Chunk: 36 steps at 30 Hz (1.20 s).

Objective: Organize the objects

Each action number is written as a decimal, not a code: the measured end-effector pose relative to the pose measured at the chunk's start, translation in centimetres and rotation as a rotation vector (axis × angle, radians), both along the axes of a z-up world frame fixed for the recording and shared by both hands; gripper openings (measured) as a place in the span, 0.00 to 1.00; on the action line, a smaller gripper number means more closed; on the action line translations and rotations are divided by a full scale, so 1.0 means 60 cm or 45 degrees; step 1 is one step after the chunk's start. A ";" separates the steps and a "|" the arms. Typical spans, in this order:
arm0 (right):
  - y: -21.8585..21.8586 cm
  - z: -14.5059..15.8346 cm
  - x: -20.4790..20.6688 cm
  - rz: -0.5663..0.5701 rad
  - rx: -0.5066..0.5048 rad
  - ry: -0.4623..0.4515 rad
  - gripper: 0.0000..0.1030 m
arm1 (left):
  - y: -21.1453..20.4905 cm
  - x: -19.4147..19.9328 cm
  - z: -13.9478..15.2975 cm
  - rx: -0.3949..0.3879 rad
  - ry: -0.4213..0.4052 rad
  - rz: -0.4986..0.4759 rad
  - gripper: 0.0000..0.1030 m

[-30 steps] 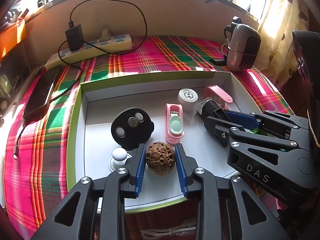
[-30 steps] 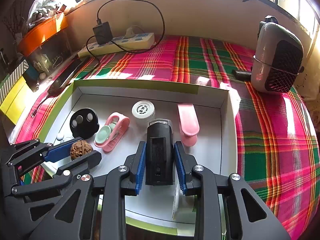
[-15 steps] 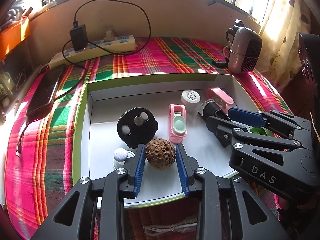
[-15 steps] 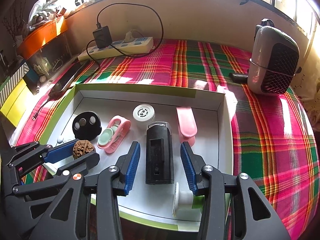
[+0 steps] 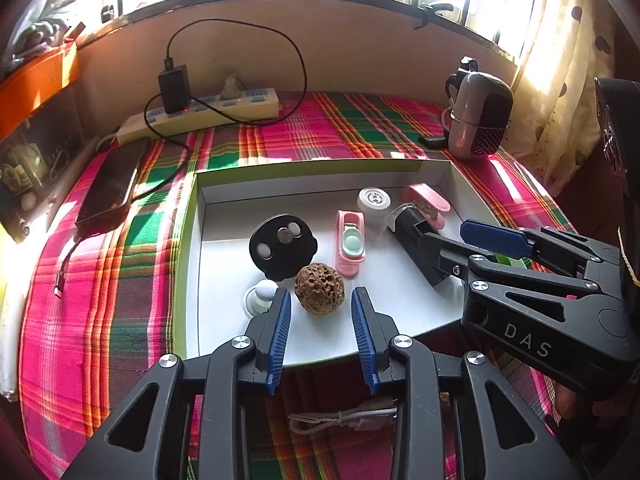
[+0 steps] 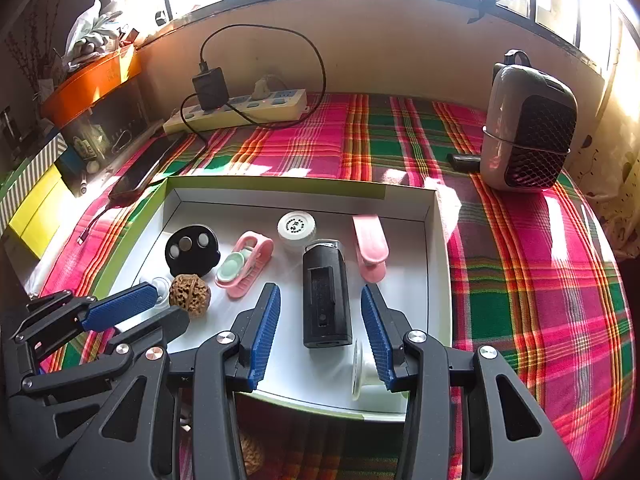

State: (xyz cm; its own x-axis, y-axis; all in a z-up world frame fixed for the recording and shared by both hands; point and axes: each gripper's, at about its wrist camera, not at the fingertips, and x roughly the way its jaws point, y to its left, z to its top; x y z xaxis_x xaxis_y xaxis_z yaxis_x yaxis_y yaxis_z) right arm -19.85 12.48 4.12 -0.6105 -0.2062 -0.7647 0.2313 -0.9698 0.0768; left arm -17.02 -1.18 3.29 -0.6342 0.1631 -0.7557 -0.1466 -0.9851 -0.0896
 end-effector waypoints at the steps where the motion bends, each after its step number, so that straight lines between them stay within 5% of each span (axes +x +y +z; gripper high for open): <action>1: 0.000 0.002 0.004 0.000 -0.001 0.004 0.42 | -0.001 0.003 0.002 0.002 0.003 0.002 0.29; 36: 0.006 0.034 0.150 -0.010 -0.017 0.111 0.42 | -0.035 0.132 0.014 -0.029 0.062 0.068 0.29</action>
State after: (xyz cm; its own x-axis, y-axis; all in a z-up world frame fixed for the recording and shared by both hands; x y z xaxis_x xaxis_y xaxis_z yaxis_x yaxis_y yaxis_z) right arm -10.82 12.86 6.14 -0.6761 -0.2111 -0.7059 0.2300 -0.9707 0.0699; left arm -9.11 -3.25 4.15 -0.6778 0.1116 -0.7268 -0.0977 -0.9933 -0.0614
